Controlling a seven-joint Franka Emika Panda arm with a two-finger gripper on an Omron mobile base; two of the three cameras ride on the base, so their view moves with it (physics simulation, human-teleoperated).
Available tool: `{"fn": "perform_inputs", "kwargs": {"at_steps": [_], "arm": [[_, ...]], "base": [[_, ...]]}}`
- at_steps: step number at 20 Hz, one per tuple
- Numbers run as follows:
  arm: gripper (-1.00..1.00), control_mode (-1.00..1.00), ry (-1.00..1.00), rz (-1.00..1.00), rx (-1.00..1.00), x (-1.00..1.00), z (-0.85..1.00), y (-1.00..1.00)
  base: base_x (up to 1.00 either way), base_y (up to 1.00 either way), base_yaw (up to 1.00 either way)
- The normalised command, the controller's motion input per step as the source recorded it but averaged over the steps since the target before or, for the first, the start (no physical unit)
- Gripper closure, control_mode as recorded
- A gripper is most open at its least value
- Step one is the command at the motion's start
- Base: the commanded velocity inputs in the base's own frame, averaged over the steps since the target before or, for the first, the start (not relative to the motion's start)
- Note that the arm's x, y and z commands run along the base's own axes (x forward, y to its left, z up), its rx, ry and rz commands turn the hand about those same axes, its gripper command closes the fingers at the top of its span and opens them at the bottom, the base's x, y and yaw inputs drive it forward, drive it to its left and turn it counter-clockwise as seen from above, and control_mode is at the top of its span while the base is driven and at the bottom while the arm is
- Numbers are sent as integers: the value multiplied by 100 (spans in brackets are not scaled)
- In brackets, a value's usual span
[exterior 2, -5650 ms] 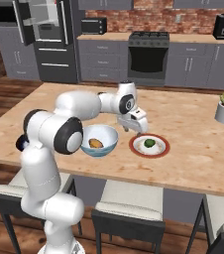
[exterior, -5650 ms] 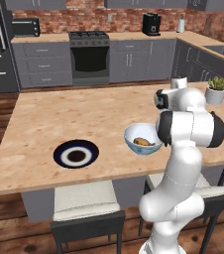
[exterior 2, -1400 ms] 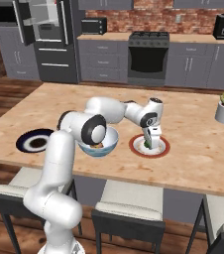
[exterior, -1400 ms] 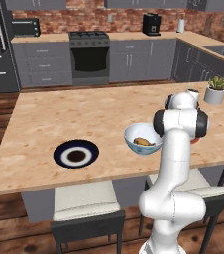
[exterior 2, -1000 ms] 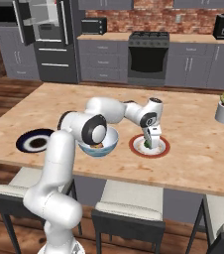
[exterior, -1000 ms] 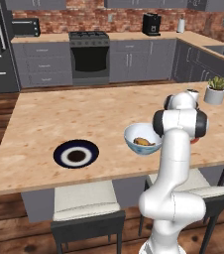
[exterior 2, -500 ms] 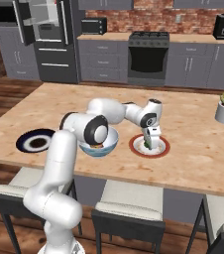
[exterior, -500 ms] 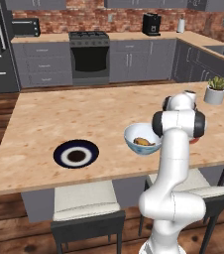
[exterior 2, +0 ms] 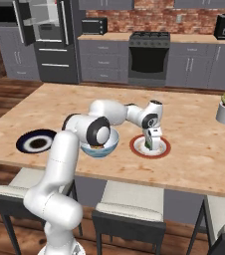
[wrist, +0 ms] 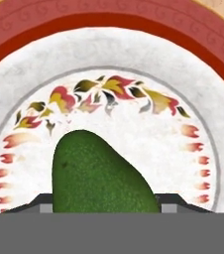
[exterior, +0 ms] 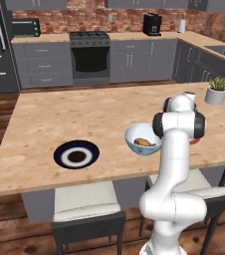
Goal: Pick the chicken drumstick and avocado from their plates and place them in the bowl. Then put the bowl in the fridge.
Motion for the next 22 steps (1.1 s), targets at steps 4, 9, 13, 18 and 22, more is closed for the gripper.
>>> {"fn": "perform_inputs", "kwargs": {"at_steps": [4,9,13,18,22], "arm": [[100,-100,0,0,-3,0,-2,-16],[100,-100,0,4,0,-13,29,-3],[100,-100,0,7,6,-38,56,6],[100,-100,0,11,4,-42,47,33],[100,-100,0,12,0,-43,28,53]], "base": [[0,0,0],[0,0,0],[0,0,0],[0,0,0],[0,0,0]]}}
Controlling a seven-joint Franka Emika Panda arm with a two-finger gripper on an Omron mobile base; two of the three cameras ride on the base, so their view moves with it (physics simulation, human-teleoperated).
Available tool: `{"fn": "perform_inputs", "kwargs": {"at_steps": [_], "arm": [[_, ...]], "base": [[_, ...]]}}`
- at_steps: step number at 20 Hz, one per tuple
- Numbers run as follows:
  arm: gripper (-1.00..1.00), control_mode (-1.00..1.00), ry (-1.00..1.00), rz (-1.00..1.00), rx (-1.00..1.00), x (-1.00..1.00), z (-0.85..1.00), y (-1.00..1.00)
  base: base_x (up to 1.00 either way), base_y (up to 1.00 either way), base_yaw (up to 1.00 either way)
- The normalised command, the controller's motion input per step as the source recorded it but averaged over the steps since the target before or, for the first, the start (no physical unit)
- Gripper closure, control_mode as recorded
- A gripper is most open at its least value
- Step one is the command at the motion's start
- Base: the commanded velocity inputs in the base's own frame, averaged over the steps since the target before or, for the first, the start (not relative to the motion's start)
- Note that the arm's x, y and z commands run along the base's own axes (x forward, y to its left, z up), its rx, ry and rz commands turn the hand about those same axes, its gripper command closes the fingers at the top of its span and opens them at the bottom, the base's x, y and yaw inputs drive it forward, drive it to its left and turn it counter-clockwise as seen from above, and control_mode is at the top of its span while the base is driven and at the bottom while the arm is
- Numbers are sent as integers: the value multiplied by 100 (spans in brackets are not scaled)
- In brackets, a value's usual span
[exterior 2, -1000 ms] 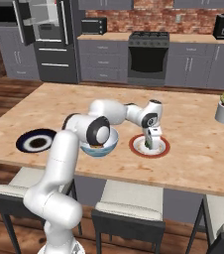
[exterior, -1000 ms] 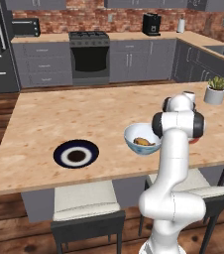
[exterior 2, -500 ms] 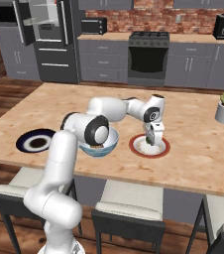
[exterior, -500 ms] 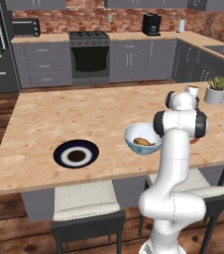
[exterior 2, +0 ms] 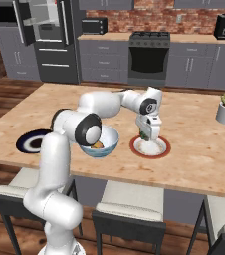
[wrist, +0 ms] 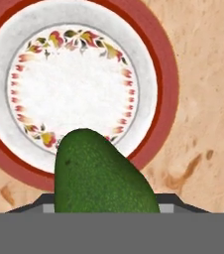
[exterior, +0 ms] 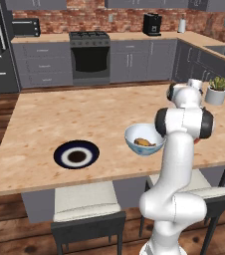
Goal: Pick the chicken drumstick and avocado from their plates and place them in the bowl. Then put the bowl in the fridge.
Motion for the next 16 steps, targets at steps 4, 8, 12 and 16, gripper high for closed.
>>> {"fn": "perform_inputs", "kwargs": {"at_steps": [4,8,12,16], "arm": [[100,-100,-2,17,0,-28,21,70],[100,-100,0,17,0,-27,20,70],[100,-100,0,18,0,-26,22,64],[100,-100,0,17,0,-22,18,56]], "base": [[0,0,0],[0,0,0],[0,0,0],[0,0,0]]}}
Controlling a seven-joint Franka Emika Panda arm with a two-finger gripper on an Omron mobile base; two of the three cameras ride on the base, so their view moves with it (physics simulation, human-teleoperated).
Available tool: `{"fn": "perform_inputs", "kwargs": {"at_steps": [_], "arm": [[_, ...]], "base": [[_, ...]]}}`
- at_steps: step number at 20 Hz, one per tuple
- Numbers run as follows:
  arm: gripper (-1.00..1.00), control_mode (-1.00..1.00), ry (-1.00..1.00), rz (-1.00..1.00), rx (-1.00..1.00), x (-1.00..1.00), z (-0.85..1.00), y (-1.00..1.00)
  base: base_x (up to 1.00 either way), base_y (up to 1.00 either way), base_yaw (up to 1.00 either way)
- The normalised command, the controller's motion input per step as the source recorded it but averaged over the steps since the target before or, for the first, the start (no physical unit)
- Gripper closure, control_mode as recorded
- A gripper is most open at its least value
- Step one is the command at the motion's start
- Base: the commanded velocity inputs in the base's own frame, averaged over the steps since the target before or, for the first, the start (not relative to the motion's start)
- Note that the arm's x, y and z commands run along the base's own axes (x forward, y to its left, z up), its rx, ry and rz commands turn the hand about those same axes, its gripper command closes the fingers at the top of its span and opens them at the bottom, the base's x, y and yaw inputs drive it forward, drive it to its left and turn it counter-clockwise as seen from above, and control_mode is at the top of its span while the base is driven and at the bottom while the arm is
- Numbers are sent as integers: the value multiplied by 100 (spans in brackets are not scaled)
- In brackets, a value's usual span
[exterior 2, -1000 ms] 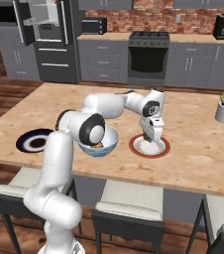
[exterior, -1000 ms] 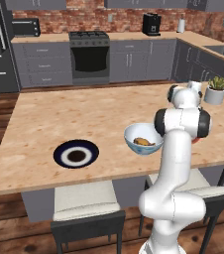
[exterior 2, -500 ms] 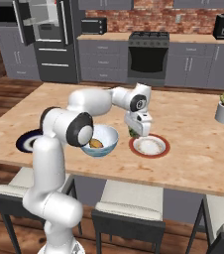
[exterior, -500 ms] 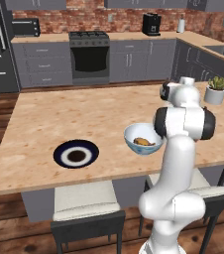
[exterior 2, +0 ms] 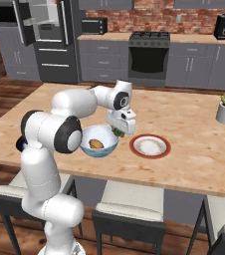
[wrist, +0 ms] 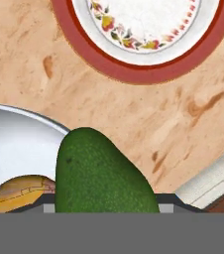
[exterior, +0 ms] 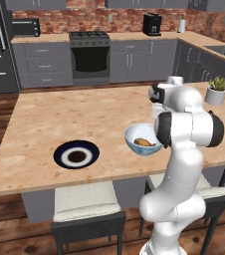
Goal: Pick the chicken drumstick and avocado from their plates and place them in the bowl. Then put the bowl in the fridge.
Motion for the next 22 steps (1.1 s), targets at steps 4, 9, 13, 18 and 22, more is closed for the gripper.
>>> {"fn": "perform_inputs", "kwargs": {"at_steps": [4,9,13,18,22], "arm": [[100,-100,0,13,3,-2,5,42],[100,-100,0,12,1,1,-2,32],[100,-100,0,10,1,11,-15,33],[100,-100,1,10,0,25,-19,22],[100,-100,0,5,0,36,-18,3]], "base": [[0,0,0],[0,0,0],[0,0,0],[0,0,0],[0,0,0]]}}
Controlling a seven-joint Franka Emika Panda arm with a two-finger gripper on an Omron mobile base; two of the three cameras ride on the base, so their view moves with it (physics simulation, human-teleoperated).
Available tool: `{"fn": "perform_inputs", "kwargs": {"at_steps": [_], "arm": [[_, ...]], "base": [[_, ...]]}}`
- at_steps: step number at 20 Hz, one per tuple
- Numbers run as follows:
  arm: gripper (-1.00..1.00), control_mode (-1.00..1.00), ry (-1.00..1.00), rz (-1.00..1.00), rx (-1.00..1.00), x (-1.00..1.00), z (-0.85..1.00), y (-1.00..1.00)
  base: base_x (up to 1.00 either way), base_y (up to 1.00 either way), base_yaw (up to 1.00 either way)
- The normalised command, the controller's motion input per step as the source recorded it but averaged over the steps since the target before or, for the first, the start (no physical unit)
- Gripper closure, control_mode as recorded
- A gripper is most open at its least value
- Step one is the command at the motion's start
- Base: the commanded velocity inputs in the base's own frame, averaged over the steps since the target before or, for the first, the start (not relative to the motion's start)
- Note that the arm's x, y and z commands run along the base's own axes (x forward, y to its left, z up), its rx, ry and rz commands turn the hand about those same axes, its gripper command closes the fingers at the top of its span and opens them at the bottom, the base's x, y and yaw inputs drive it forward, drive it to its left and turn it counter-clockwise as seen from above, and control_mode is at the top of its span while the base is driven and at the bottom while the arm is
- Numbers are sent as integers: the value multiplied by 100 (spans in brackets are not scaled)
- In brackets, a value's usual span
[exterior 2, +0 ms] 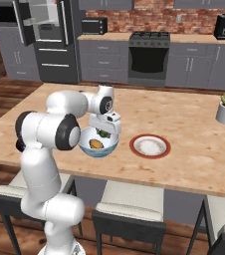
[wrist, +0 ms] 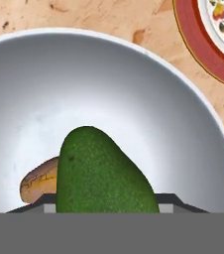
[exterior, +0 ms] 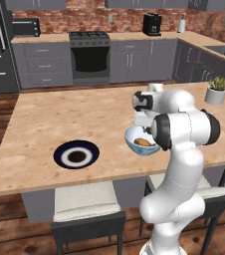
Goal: Pick the chicken drumstick and avocado from their plates and place them in the bowl. Then put the bowl in the fridge.
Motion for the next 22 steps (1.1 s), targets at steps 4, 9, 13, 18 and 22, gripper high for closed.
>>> {"fn": "perform_inputs", "kwargs": {"at_steps": [4,9,13,18,22], "arm": [[100,-100,2,3,-4,19,-18,0],[100,-100,4,1,0,7,-23,0],[100,-100,0,0,0,-2,-20,0],[100,-100,3,0,0,0,-23,0],[-100,-100,6,0,0,0,-17,0]], "base": [[0,0,0],[0,0,0],[0,0,0],[0,0,0],[0,0,0]]}}
